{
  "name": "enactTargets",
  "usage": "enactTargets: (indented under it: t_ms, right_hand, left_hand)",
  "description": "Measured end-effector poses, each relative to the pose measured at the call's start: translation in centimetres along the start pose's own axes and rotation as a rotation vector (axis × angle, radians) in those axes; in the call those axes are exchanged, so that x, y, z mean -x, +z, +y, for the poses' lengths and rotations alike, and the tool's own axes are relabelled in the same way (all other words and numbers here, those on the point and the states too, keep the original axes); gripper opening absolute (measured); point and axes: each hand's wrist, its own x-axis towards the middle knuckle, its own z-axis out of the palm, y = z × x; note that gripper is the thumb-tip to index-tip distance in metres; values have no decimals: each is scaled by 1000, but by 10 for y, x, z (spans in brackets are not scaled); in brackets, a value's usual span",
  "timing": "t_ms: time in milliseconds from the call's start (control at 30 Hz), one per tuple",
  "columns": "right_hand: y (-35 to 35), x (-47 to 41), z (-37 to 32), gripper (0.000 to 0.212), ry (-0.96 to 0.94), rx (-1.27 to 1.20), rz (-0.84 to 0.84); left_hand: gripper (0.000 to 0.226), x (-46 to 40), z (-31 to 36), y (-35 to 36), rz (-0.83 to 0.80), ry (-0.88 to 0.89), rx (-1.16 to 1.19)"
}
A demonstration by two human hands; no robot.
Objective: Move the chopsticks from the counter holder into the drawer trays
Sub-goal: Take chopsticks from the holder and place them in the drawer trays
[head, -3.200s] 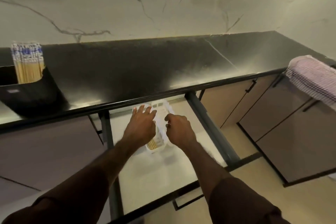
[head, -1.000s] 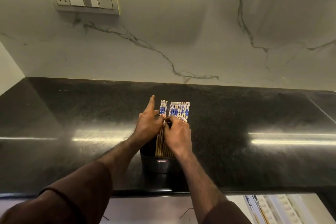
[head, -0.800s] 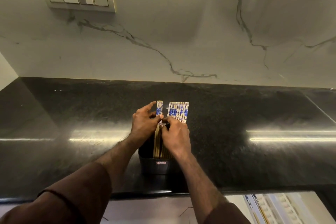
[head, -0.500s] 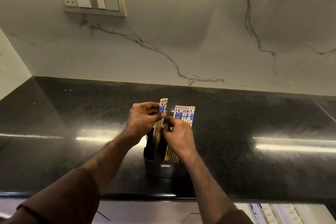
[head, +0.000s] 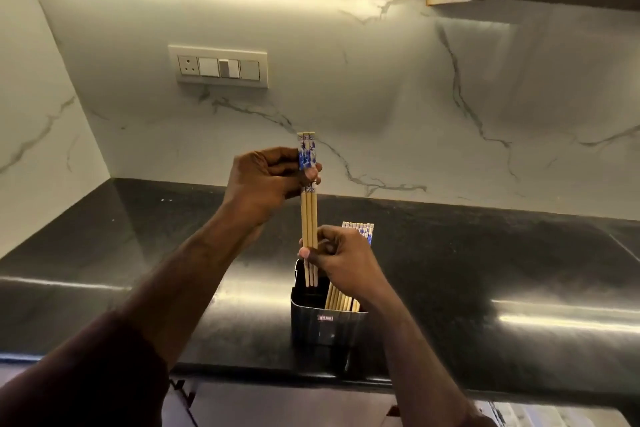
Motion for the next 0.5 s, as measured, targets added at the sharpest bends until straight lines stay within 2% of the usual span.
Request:
enactTargets:
  t_ms: [300,500]
  right_hand:
    - [-5,110,-26,20,232,-209,-176]
    - [-8,193,-10,20,351,-250,-124]
  left_hand:
    - [19,76,28,-15,97,-71,196]
    - [18,138,15,10,32,-180,249]
